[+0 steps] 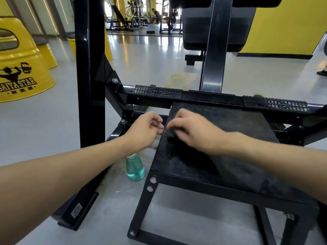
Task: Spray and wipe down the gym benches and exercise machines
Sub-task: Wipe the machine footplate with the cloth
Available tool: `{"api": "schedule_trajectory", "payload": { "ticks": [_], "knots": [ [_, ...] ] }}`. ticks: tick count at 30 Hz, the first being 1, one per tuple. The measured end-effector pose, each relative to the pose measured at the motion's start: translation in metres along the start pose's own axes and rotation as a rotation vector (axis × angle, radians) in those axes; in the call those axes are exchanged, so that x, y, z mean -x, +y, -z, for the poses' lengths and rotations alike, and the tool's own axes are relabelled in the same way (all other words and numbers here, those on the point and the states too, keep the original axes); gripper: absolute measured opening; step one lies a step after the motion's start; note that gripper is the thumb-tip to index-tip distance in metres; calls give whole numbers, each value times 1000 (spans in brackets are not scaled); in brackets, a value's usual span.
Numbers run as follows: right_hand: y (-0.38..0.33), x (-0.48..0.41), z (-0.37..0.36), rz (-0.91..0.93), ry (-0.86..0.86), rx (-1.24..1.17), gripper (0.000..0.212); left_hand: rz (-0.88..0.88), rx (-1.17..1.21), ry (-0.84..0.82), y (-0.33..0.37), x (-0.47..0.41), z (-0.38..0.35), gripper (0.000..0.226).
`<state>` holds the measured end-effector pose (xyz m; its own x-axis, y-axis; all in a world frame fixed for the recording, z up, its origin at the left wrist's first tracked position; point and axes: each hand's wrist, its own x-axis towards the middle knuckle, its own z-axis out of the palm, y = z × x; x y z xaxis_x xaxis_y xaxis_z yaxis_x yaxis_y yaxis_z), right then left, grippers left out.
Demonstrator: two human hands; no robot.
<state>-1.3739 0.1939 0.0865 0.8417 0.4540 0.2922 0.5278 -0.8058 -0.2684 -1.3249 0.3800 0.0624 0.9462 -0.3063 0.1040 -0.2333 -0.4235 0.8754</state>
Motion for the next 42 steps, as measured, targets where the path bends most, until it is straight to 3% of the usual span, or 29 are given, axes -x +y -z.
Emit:
{"api": "schedule_trajectory", "payload": {
  "ticks": [5,7,10,13,19,25,31,35,38,42],
  "knots": [
    [68,-53,-1,-232,68,158,39,57,63,24,-5,-12,-9,41],
    [84,-71,-7,-296,-47,294,45,72,77,38,-5,-15,-12,39],
    [99,-87,-12,-322,-163,270,43,93,83,60,-6,-16,-13,39],
    [97,-92,-9,-269,-138,142,37,122,102,80,-9,-17,-12,44],
    [52,-48,-13,-82,-101,159,28,175,140,94,-3,-22,-13,46],
    [-19,38,2,192,-224,44,34,184,157,128,1,-30,-18,34],
    [23,35,5,277,-190,66,40,124,54,114,-2,-35,-23,39],
    [112,-1,10,97,-83,202,46,112,27,102,-5,-33,-23,43],
    [166,-14,23,-163,17,276,47,90,-14,89,-6,-29,-20,43],
    [170,-14,21,-308,49,312,45,43,-113,41,-6,-23,-22,36]
  ]
}}
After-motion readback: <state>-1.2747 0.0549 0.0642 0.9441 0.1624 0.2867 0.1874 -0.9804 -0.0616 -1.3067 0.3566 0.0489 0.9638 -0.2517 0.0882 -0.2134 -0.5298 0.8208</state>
